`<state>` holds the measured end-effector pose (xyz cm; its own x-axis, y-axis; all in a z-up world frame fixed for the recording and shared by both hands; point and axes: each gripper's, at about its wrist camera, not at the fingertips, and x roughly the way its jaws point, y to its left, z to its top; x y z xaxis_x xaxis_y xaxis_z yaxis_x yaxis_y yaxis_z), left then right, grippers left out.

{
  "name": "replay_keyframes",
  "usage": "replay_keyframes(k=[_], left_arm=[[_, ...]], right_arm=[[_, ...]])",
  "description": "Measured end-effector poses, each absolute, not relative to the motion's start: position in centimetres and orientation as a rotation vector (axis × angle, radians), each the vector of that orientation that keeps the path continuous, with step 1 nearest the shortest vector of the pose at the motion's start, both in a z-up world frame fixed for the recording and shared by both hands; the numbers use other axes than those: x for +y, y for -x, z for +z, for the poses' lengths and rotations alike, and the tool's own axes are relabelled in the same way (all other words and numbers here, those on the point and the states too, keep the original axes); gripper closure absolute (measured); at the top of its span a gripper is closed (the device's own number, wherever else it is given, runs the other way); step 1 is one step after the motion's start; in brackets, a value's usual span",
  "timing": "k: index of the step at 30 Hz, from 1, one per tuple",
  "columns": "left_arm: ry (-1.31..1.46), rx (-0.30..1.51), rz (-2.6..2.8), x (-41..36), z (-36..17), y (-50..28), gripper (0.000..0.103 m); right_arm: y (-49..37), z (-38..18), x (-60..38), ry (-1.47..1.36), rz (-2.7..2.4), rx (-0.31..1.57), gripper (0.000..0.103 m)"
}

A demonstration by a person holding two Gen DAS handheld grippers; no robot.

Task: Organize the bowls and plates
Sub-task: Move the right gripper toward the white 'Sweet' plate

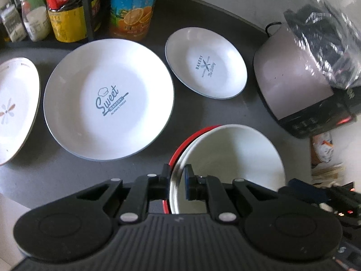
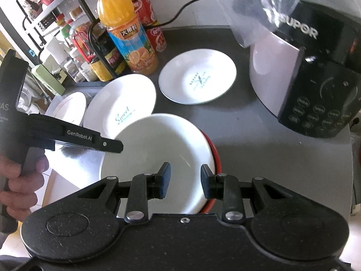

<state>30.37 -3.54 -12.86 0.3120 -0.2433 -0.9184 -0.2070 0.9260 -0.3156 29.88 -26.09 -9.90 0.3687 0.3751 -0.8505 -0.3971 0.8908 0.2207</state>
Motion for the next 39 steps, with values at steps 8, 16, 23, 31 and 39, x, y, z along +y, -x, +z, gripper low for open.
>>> replay_keyframes(k=[8,16,23,31,39], left_arm=[[0.409,1.191,-0.078,0.9,-10.5,-30.6,0.061],[0.383,1.136,-0.007,6.4,-9.9,-30.2,0.035],[0.392,1.128,0.031,10.1,-11.0,-30.2,0.025],[0.309,1.128,0.050,12.0,-12.1,-31.4,0.026],[0.302,1.131,0.050,12.9,-13.7,-32.8,0.029]], right_arm=[[-30.1,-8.7,-21.4,0.015,0.465,1.015,0.065],[-31.5,-9.3,-15.5,-0.007,0.445,1.019,0.057],[-32.8,-10.0,-12.4,-0.058,0.420,1.031,0.043],[-34.1,-11.5,-10.2,-0.020,0.417,1.066,0.043],[-35.3,-12.7,-9.3,0.024,0.349,1.062,0.043]])
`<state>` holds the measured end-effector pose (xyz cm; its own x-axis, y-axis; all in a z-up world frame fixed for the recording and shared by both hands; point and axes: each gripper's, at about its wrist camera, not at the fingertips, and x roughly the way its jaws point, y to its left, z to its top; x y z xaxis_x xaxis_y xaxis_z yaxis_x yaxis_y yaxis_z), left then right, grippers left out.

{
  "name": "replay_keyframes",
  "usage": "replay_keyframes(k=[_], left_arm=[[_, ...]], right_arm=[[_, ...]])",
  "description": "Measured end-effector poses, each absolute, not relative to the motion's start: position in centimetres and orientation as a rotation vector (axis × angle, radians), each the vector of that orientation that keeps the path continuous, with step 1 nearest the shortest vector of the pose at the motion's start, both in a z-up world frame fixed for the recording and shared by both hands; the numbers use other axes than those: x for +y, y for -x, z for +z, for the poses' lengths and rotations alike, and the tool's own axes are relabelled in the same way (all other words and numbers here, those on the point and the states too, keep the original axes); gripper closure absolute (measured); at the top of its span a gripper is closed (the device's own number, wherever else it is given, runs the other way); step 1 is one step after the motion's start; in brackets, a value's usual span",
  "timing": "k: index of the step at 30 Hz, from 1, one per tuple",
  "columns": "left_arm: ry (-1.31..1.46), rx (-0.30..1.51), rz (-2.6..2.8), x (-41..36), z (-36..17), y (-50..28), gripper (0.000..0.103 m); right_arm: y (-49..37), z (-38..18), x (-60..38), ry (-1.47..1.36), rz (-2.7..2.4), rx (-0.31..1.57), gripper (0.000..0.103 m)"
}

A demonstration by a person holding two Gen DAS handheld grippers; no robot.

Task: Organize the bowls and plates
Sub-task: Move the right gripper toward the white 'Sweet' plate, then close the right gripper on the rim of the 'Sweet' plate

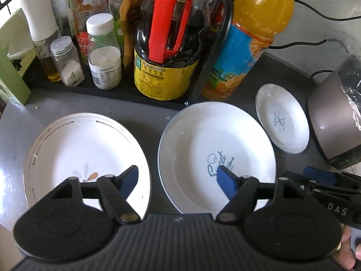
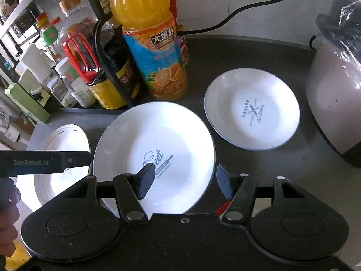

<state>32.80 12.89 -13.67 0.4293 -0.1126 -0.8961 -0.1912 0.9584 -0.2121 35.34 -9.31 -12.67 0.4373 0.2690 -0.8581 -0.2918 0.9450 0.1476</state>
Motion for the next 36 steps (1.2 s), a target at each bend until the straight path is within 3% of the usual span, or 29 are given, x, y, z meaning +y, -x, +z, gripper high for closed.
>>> replay_keyframes(k=[5,9,13,19,23,30,33,36], left_arm=[[0.285,1.129,0.051,12.9,-14.7,-34.0,0.034],[0.285,1.164,0.041,13.0,-16.1,-35.0,0.049],[0.296,1.192,0.038,13.1,-17.2,-35.8,0.060],[0.284,1.225,0.030,13.1,-18.5,-37.2,0.067],[0.284,1.279,0.026,13.4,-19.8,-38.3,0.067],[0.274,1.325,0.024,13.6,-21.6,-39.4,0.079],[0.263,1.331,0.031,13.5,-21.9,-39.5,0.084],[0.272,1.331,0.036,13.5,-22.0,-39.6,0.084]], right_arm=[[-36.4,-13.6,-9.4,-0.009,0.335,1.096,0.043],[-37.1,-14.8,-9.4,-0.031,0.320,1.133,0.051],[-37.8,-15.9,-9.8,-0.050,0.284,1.163,0.052],[-38.9,-17.2,-10.2,-0.061,0.261,1.211,0.062],[-39.6,-17.9,-9.9,-0.065,0.243,1.236,0.062],[-40.9,-18.9,-9.5,-0.064,0.222,1.280,0.063],[-41.7,-19.4,-9.2,-0.054,0.231,1.311,0.070],[-42.4,-20.1,-9.1,-0.045,0.215,1.341,0.070]])
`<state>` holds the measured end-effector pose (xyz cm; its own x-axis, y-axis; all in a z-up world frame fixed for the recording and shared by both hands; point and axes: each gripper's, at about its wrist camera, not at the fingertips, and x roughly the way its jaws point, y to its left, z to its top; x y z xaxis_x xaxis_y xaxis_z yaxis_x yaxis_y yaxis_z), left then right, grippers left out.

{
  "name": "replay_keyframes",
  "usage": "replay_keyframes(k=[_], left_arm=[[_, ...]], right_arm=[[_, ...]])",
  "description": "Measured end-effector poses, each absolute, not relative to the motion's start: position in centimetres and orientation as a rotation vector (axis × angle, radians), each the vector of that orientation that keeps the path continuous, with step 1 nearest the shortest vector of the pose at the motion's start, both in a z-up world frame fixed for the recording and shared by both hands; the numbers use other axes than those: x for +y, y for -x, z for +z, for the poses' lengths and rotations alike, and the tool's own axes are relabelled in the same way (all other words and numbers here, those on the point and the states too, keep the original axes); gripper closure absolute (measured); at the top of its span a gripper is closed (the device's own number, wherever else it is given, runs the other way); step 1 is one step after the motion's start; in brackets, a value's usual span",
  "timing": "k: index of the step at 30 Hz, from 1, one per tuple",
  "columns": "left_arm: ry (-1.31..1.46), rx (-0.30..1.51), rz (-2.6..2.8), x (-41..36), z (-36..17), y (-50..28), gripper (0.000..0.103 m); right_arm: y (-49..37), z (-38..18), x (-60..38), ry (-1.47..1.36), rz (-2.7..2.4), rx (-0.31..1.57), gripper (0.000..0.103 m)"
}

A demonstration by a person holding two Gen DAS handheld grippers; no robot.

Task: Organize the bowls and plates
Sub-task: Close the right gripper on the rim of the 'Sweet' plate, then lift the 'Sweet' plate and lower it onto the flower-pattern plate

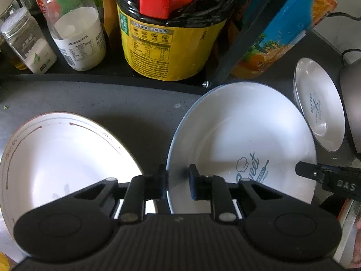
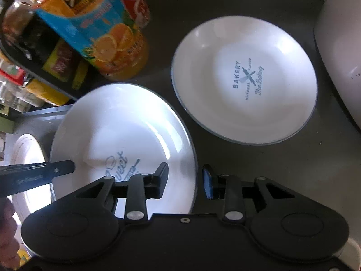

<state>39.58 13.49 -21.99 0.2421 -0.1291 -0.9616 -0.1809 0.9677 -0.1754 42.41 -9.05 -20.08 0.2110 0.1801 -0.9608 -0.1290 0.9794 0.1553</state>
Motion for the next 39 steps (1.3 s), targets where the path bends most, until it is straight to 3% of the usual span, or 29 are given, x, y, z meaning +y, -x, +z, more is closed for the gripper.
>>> replay_keyframes(k=[3,13,39], left_arm=[[0.285,1.329,0.040,13.6,-22.1,-39.6,0.085],[0.344,1.305,0.066,14.5,-21.7,-38.3,0.086],[0.387,1.198,0.103,18.3,-16.0,-33.3,0.086]], right_arm=[[-42.7,-20.9,-8.6,-0.028,0.220,1.362,0.076],[-42.0,-20.5,-8.6,-0.034,0.236,1.333,0.082],[-37.5,-15.4,-6.8,0.012,0.408,1.214,0.087]])
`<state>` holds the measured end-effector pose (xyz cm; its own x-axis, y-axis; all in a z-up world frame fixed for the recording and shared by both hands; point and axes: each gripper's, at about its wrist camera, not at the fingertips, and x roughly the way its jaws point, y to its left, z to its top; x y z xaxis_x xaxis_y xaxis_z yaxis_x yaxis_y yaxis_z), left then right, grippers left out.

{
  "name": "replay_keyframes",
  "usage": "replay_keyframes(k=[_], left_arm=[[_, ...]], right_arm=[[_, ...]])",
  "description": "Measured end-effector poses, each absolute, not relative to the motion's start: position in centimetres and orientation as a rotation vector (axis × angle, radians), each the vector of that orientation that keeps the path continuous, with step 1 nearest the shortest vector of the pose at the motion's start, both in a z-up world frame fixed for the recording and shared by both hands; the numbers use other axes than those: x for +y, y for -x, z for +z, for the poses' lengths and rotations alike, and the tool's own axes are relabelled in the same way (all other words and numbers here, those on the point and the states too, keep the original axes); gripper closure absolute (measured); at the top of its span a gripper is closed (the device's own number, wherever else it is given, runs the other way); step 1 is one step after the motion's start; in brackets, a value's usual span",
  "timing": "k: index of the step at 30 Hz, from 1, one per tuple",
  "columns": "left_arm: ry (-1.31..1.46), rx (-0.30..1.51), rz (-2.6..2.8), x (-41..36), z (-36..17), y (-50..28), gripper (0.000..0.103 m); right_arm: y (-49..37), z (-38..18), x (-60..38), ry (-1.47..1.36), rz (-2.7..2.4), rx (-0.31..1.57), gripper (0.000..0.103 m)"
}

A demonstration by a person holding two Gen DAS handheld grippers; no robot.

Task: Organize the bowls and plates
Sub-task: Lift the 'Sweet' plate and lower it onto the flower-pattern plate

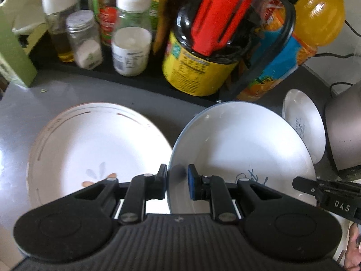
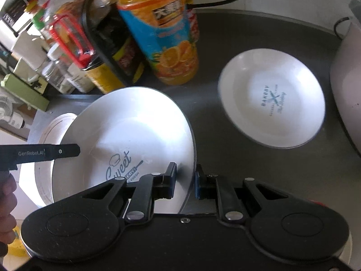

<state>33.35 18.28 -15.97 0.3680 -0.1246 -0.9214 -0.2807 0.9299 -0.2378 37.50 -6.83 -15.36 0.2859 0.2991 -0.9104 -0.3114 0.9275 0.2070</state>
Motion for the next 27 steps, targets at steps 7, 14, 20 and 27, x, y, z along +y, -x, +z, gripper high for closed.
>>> replay_keyframes(k=[7,14,20,27], left_arm=[[0.422,1.184,0.153,20.9,-15.8,-31.7,0.086],[0.459,1.191,0.221,23.6,-16.2,-30.0,0.086],[0.498,1.183,0.264,26.2,-16.6,-28.3,0.086],[0.527,1.178,0.295,28.4,-17.2,-27.0,0.086]], right_arm=[[-36.6,-15.3,-4.5,0.024,0.464,1.223,0.087],[-36.0,-15.8,-1.4,0.022,0.508,1.246,0.087],[-35.1,-16.1,1.4,0.066,0.548,1.269,0.087],[-34.5,-16.4,4.0,0.098,0.570,1.273,0.087]])
